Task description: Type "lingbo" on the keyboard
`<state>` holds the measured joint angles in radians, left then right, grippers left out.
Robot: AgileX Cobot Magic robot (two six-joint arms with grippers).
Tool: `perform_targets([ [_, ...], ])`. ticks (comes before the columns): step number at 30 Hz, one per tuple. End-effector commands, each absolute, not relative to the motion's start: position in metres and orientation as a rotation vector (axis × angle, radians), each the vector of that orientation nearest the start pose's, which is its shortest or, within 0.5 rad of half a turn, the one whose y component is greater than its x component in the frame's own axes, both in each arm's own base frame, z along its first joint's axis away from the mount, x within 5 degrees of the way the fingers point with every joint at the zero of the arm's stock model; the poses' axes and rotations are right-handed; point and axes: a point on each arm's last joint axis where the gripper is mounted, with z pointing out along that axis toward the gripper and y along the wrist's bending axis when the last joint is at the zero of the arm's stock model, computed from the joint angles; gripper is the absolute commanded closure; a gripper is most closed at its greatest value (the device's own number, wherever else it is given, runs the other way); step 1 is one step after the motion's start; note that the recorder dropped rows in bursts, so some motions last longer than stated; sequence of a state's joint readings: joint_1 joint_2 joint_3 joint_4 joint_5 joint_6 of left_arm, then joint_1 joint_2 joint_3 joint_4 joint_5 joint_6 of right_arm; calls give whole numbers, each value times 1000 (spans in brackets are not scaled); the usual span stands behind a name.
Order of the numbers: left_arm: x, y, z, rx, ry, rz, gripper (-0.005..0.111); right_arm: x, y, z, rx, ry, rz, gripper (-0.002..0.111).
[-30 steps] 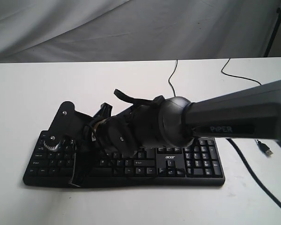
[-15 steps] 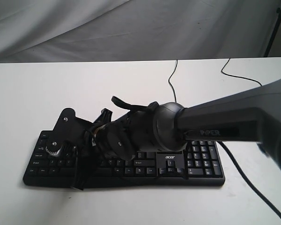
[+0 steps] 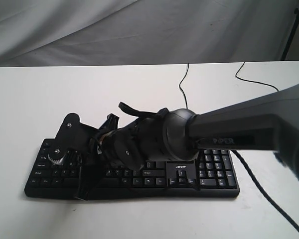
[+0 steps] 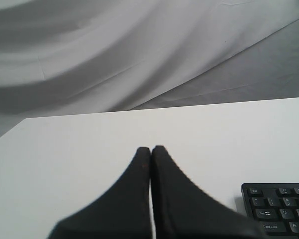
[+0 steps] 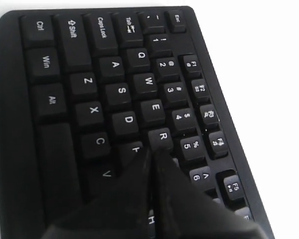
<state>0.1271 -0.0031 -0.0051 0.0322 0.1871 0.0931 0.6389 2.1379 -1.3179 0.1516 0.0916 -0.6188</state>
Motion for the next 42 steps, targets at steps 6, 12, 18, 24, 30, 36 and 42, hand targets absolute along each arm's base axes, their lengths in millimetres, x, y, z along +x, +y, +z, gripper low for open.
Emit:
perform_targets([
  [6, 56, 7, 197, -6, 1670, 190, 106, 363, 265, 109, -1242, 2053, 94, 108],
  [12, 56, 7, 197, -6, 1670, 190, 106, 363, 265, 109, -1248, 2057, 93, 108],
  [18, 56, 7, 197, -6, 1670, 190, 106, 362, 265, 108, -1252, 2063, 94, 108],
  [24, 56, 7, 197, -6, 1670, 190, 106, 363, 265, 122, -1237, 2037, 97, 108],
  [30, 56, 7, 197, -6, 1670, 190, 106, 361, 264, 152, -1216, 1991, 103, 108],
  [36, 56, 7, 197, -6, 1670, 190, 106, 355, 260, 155, -1228, 2009, 105, 108],
  [42, 56, 7, 197, -6, 1670, 190, 106, 345, 252, 144, -1226, 2035, 103, 108],
])
